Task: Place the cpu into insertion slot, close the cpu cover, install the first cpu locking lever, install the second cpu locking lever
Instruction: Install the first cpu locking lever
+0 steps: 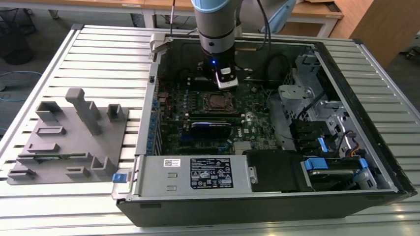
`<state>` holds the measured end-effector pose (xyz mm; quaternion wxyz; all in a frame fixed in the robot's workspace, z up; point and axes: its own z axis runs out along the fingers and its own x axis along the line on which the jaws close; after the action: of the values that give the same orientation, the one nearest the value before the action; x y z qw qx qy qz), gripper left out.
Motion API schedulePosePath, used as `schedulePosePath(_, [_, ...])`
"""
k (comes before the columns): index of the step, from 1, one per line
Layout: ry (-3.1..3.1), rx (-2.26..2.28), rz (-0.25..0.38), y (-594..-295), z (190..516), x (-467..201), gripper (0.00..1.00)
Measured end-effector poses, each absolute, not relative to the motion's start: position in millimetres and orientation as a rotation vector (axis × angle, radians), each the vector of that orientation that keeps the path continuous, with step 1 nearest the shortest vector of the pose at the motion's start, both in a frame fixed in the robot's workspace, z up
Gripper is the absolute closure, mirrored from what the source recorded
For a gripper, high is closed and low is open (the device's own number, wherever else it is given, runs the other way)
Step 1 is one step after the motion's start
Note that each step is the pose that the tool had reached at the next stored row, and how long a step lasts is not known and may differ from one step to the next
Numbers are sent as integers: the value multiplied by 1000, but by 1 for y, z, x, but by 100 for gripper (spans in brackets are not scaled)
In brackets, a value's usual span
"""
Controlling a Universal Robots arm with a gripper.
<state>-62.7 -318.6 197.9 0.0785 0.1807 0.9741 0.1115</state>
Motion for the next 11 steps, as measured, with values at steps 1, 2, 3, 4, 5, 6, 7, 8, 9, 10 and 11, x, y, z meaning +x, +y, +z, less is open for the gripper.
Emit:
schedulePosePath(1, [2916, 541, 335, -319, 198, -63, 90])
schedulePosePath(2, [2916, 541, 335, -319, 198, -63, 90])
schedulePosePath(3, [2915, 540, 335, -320, 198, -63, 90])
schedulePosePath(4, [2912, 540, 335, -321, 198, -63, 90])
schedulePosePath(5, [2910, 539, 336, -321, 198, -63, 90])
schedulePosePath(6, [2909, 538, 336, -322, 198, -63, 90])
schedulePosePath(7, [2907, 538, 336, -323, 198, -63, 90])
schedulePosePath(8, [2906, 538, 336, -323, 197, -63, 90])
schedulePosePath(9, [2905, 537, 337, -323, 197, -63, 90])
schedulePosePath(10, [2903, 537, 337, -324, 197, -63, 90])
schedulePosePath(11, [2902, 536, 337, -324, 197, -63, 90])
